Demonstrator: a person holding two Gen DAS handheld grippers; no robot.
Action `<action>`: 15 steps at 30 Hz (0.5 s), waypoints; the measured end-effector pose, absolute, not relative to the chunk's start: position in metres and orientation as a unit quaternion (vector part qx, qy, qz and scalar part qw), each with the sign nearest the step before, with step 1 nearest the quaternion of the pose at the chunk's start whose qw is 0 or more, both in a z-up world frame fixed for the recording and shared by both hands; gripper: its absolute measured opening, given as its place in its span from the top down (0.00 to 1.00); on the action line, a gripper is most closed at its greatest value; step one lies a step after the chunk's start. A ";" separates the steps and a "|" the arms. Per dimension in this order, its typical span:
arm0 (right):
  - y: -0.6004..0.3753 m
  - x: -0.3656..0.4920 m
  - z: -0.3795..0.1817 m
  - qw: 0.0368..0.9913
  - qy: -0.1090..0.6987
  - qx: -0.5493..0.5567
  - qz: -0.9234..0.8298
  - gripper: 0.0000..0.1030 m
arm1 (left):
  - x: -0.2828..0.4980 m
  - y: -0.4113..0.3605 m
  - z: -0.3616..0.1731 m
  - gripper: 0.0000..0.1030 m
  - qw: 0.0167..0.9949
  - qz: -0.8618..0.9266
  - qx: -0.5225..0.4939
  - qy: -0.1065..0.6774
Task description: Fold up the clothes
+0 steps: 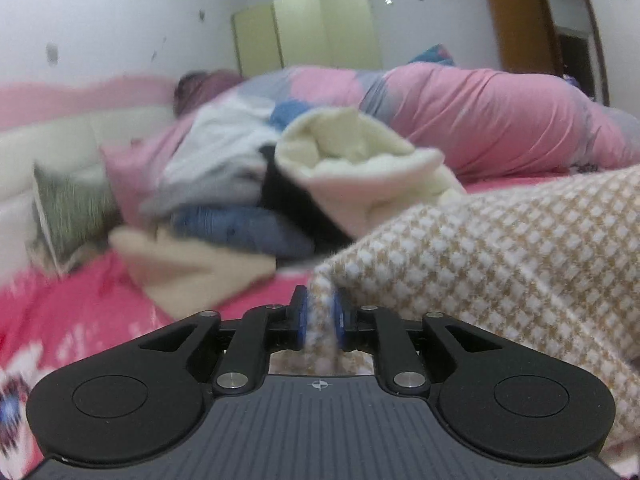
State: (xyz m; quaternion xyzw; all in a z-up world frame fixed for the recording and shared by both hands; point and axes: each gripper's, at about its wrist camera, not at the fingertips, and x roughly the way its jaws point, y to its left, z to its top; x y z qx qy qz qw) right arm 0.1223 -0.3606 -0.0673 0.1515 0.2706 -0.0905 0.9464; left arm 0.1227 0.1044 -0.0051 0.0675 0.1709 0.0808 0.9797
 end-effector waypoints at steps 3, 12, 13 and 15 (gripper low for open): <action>-0.373 0.099 -0.054 0.950 0.233 0.197 -0.069 0.98 | 0.112 0.116 -0.011 0.63 0.980 0.077 0.050 0.176; -0.308 0.022 0.036 0.989 0.073 0.093 0.090 0.22 | 0.079 0.114 -0.006 0.36 0.986 0.052 0.021 0.155; -0.295 0.017 0.043 0.988 0.062 0.079 0.117 0.17 | 0.076 0.113 -0.006 0.35 0.987 0.050 0.017 0.153; -0.264 0.019 0.048 0.979 0.074 0.057 0.182 0.06 | 0.067 0.112 -0.007 0.35 0.987 0.043 0.006 0.152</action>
